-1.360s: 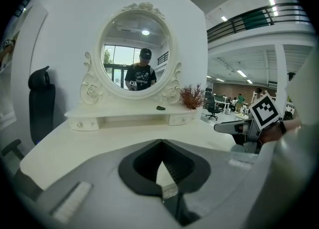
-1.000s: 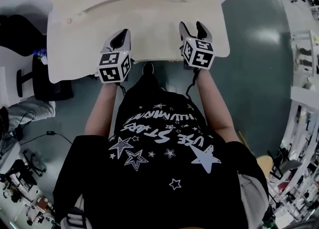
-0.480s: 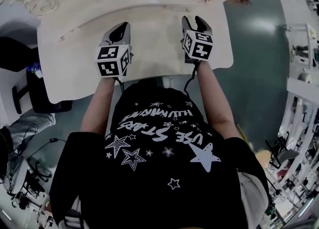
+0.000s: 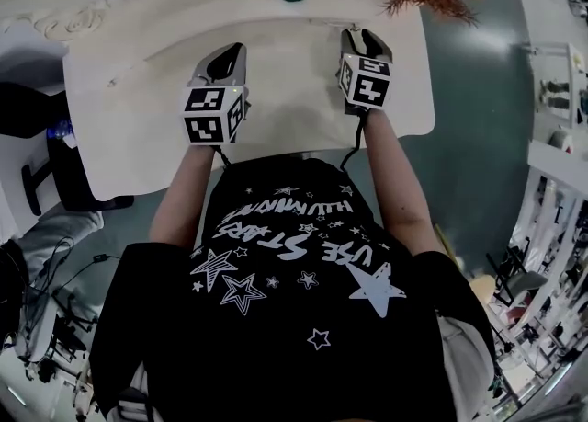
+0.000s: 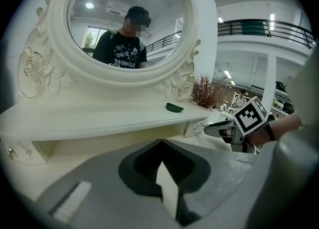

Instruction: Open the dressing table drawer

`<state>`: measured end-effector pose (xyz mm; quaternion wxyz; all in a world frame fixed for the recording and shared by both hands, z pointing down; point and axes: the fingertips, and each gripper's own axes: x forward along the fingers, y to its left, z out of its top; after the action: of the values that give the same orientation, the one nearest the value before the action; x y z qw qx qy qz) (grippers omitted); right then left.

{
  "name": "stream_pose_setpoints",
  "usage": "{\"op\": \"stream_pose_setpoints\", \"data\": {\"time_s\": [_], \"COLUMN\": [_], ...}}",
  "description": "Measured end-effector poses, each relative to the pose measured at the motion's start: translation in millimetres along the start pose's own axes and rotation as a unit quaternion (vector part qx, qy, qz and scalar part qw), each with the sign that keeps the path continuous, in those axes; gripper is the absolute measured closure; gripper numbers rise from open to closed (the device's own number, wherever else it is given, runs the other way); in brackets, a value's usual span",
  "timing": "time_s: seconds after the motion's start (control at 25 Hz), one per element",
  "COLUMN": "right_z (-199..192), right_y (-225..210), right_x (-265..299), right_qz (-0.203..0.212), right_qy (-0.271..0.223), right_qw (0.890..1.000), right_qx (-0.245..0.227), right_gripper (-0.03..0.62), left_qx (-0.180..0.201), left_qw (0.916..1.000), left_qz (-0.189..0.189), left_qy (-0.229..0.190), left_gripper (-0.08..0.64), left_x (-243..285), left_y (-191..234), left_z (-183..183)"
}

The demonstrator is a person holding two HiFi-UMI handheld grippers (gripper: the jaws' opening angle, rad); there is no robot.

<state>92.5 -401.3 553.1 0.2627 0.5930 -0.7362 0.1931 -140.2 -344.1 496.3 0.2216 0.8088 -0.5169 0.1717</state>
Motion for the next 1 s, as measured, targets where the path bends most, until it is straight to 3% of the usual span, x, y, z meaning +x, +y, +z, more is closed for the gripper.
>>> {"op": "stream_pose_setpoints", "data": {"time_s": [0.36, 1.0], "right_z": [1.6, -5.1], "right_y": [0.9, 1.2], "right_x": [9.7, 2.8], "right_qz": [-0.006, -0.004], "right_qy": [-0.002, 0.012], "right_qw": [1.000, 0.999], "right_qx": [-0.029, -0.034], "right_gripper": [0.468, 0.470], "left_qx": [-0.002, -0.008], "left_qw": [1.0000, 1.0000], "left_qz": [-0.006, 0.004], "left_qy": [0.004, 0.000], "left_gripper": [0.560, 0.560], "left_x": [6.8, -0.6], "left_y": [-2.8, -6.6], "left_z": [-1.8, -2.9]}}
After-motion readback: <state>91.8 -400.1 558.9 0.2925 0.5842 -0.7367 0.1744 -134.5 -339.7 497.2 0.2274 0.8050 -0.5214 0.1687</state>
